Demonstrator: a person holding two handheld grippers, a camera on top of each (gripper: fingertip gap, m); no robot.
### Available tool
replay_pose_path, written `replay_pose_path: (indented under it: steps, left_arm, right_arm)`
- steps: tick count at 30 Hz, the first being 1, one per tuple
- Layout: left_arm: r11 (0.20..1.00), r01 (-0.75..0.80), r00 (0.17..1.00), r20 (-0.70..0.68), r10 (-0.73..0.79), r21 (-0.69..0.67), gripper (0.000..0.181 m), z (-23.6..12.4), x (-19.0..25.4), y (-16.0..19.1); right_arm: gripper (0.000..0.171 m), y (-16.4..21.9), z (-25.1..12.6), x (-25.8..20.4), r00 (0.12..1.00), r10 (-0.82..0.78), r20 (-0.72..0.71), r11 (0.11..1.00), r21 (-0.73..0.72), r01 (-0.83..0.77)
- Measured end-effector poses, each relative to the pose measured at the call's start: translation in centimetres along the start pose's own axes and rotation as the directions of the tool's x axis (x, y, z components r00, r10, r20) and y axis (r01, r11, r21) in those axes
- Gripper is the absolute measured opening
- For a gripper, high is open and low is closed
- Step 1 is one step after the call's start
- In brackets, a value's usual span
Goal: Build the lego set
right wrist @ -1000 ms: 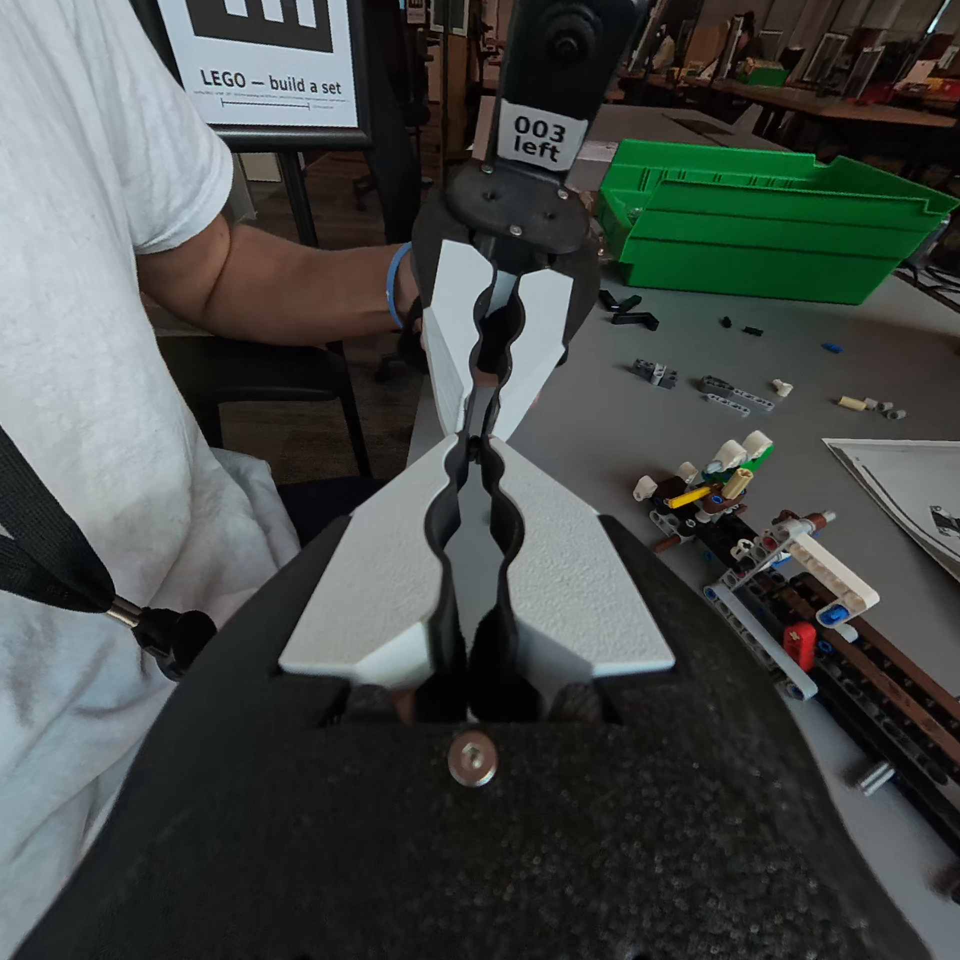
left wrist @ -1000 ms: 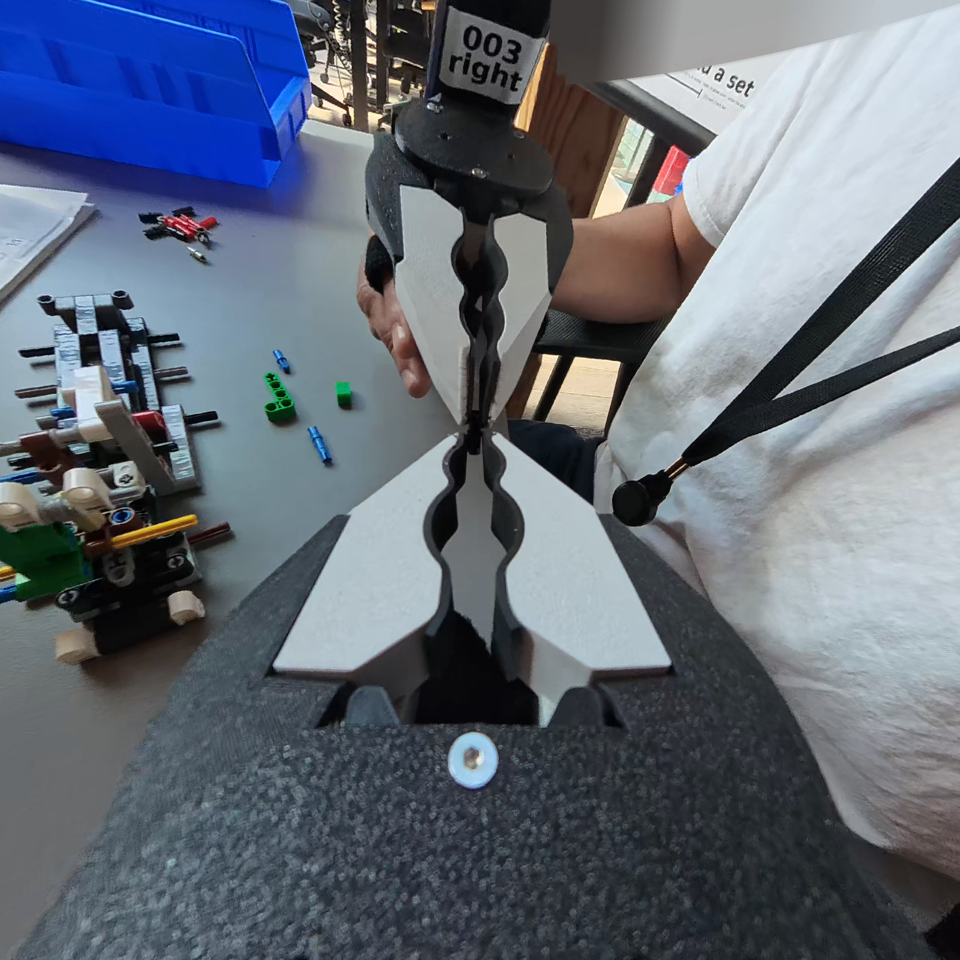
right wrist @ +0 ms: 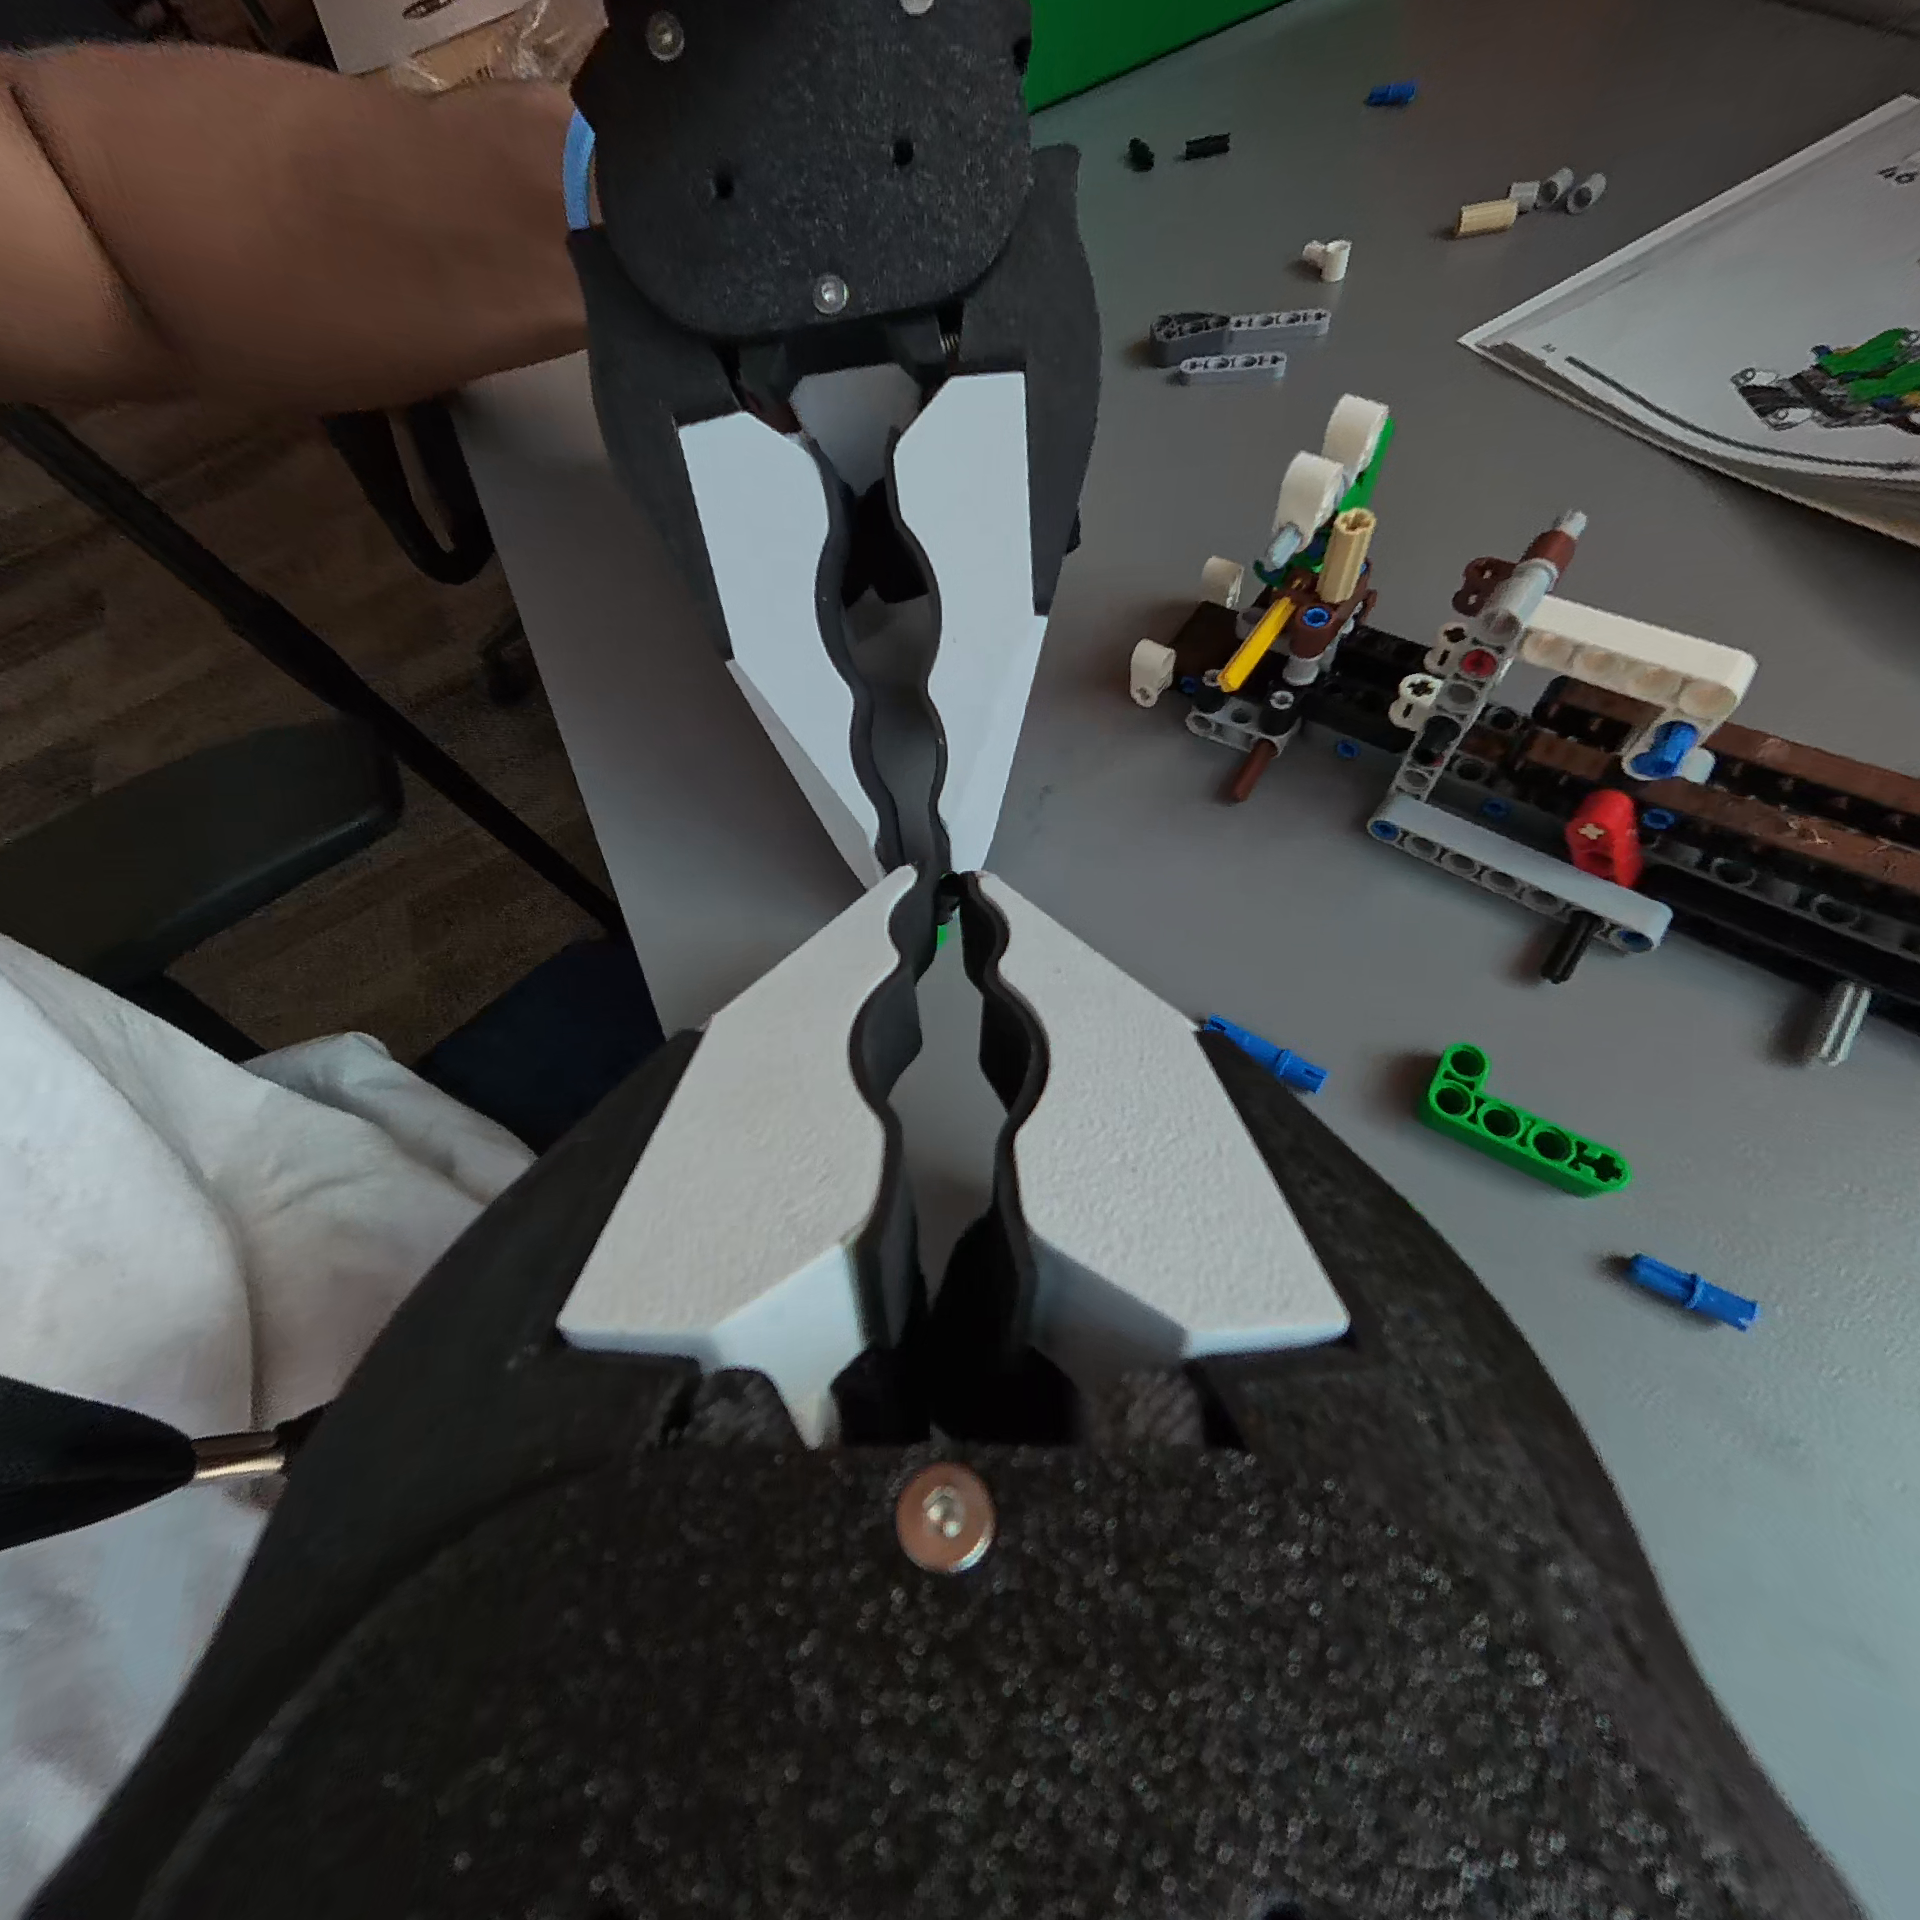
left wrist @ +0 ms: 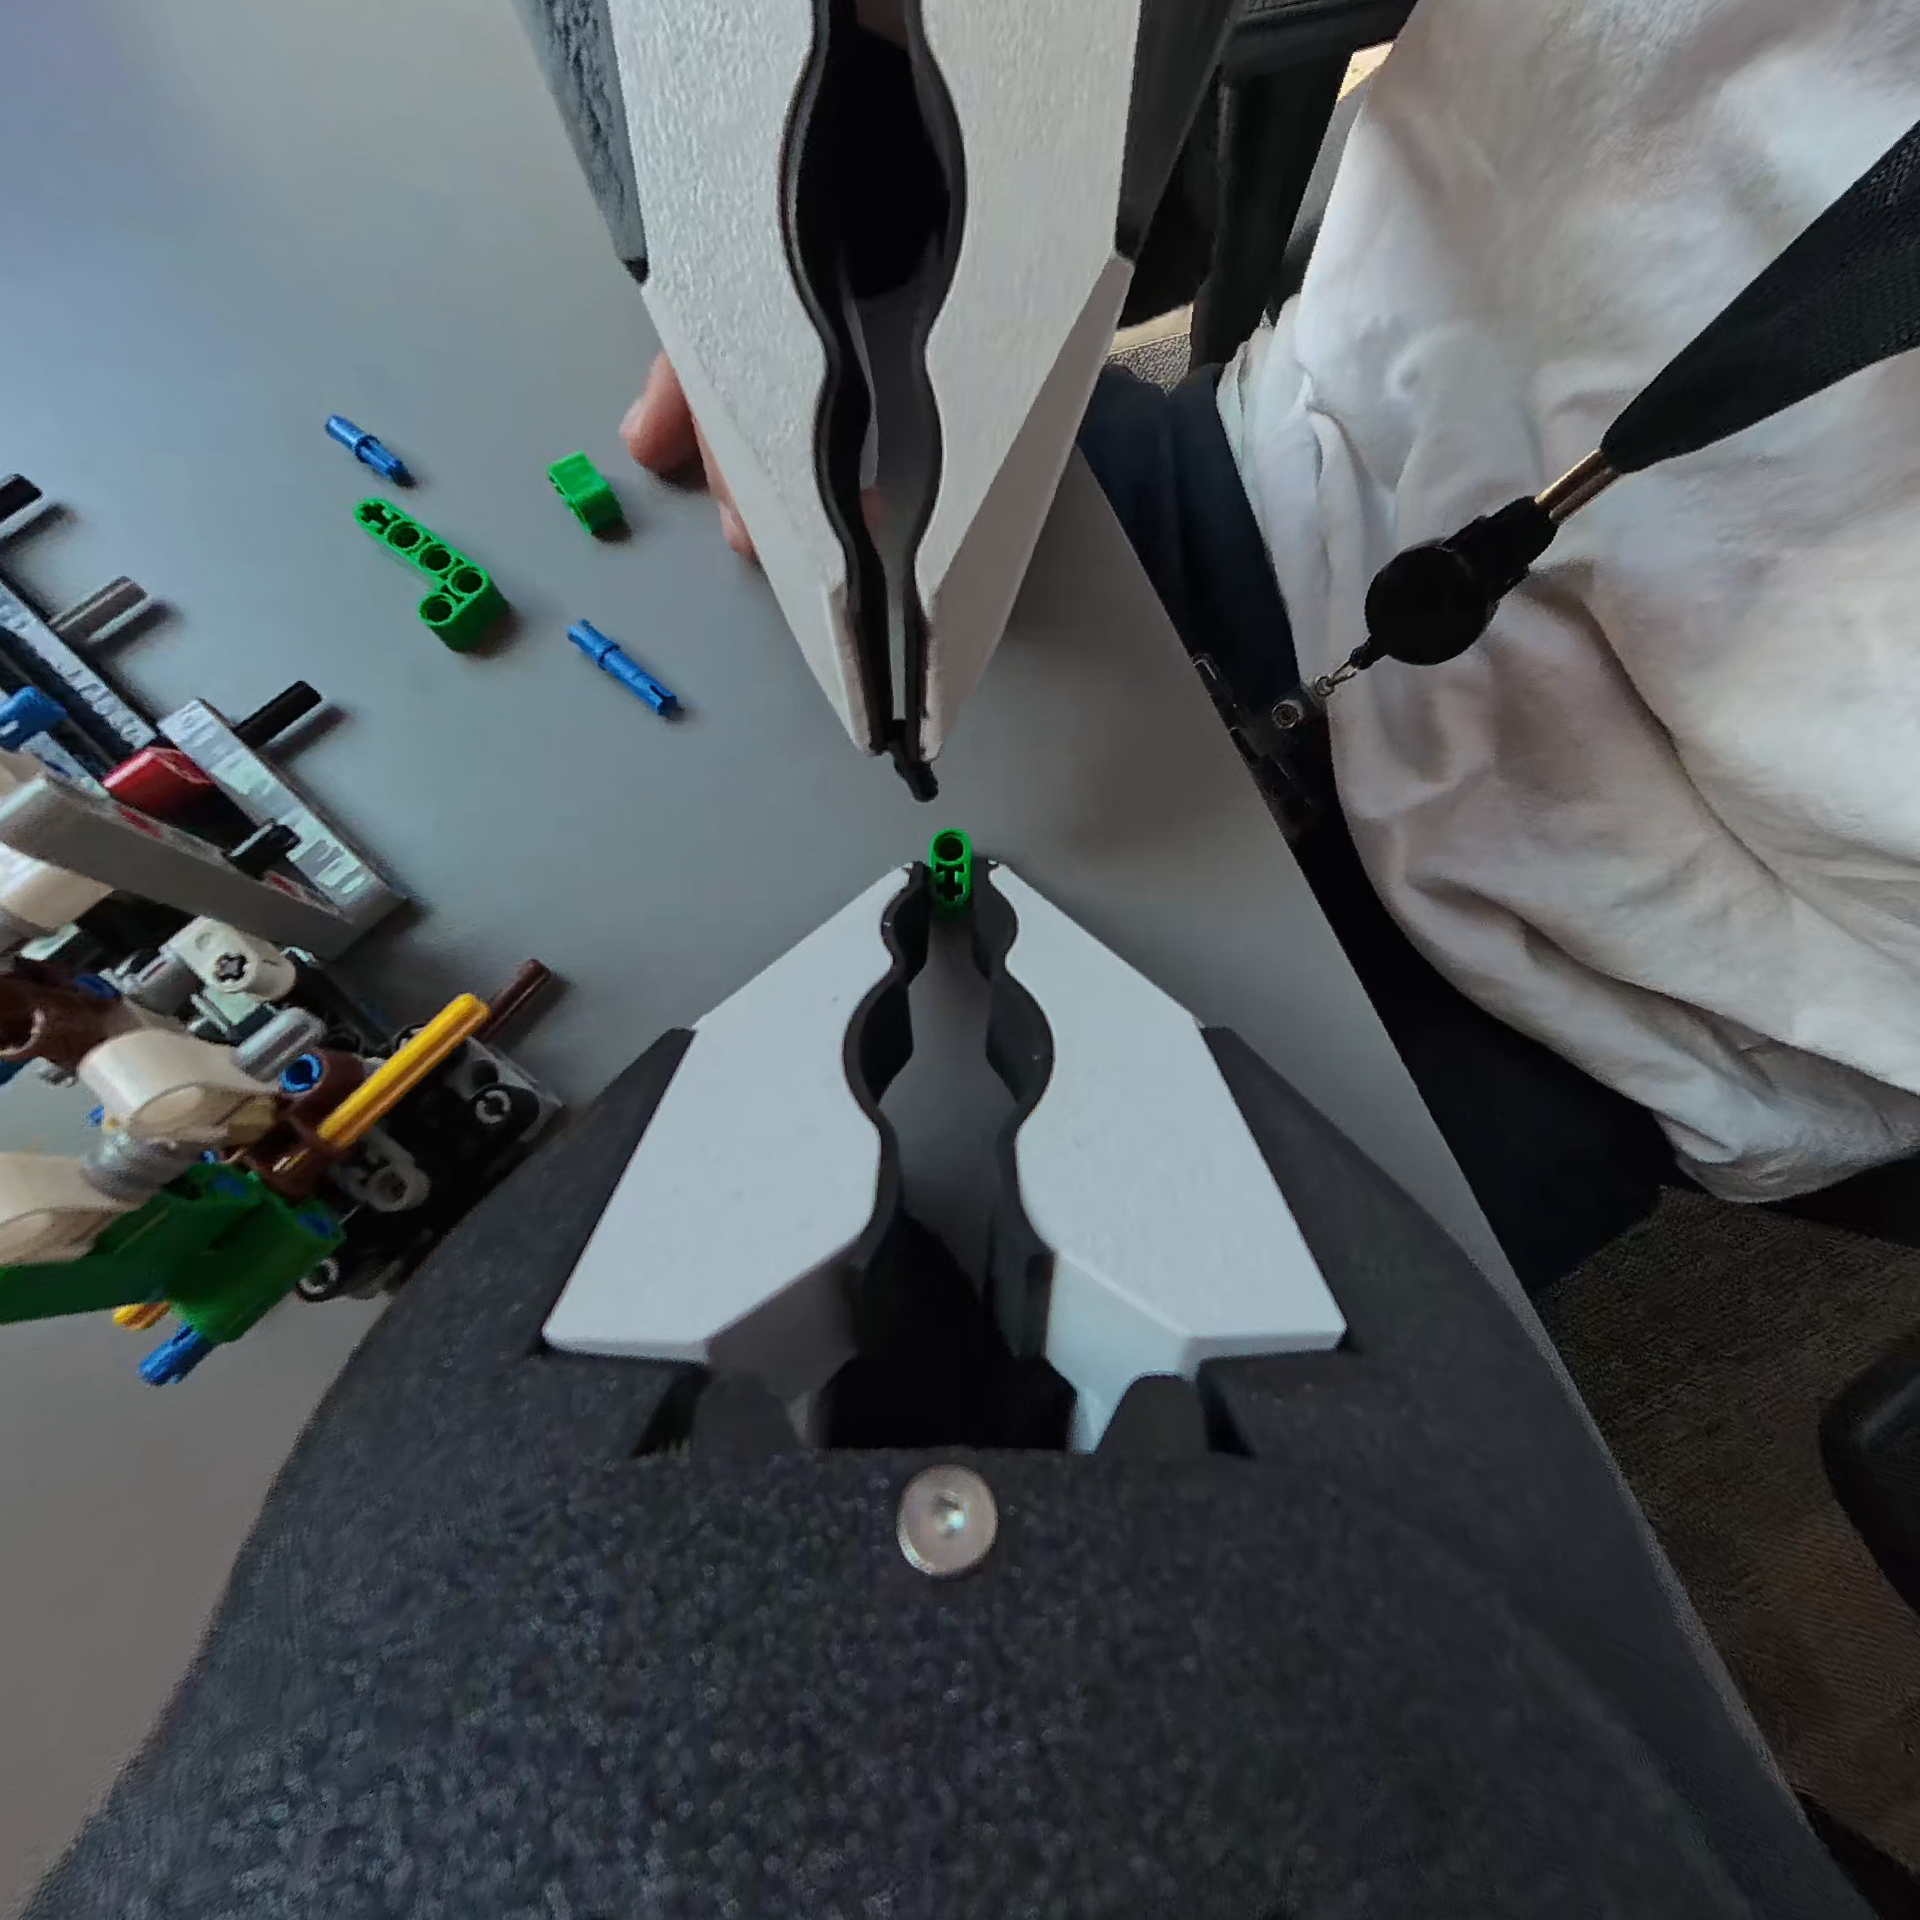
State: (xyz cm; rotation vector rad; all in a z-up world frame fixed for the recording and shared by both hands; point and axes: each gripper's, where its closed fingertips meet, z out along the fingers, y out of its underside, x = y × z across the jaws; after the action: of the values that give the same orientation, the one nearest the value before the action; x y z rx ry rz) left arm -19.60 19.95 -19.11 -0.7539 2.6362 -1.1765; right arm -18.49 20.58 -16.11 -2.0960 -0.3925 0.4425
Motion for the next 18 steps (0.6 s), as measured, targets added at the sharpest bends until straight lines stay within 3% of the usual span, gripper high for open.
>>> replay_pose_path:
  steps: [1,8,18]
  left_arm:
    - [1.000,-0.022,1.000,0.001,0.022,0.004,0.006,0.1,0.1,0.0]
    - [0.997,-0.082,0.996,0.045,0.082,0.008,0.006,0.3,0.0,-0.1]
    - [0.995,-0.096,0.993,0.071,0.096,0.006,0.007,0.3,-0.1,-0.1]
  right_arm:
    - [0.003,0.0,0.1,-0.2,1.000,-0.017,0.010,1.000,-0.003,0.017]
    - [0.003,1.0,0.9,-0.6,0.988,-0.154,0.017,0.982,-0.108,0.155]
    - [0.003,1.0,1.0,-0.4,0.980,-0.198,0.004,0.976,-0.089,0.198]
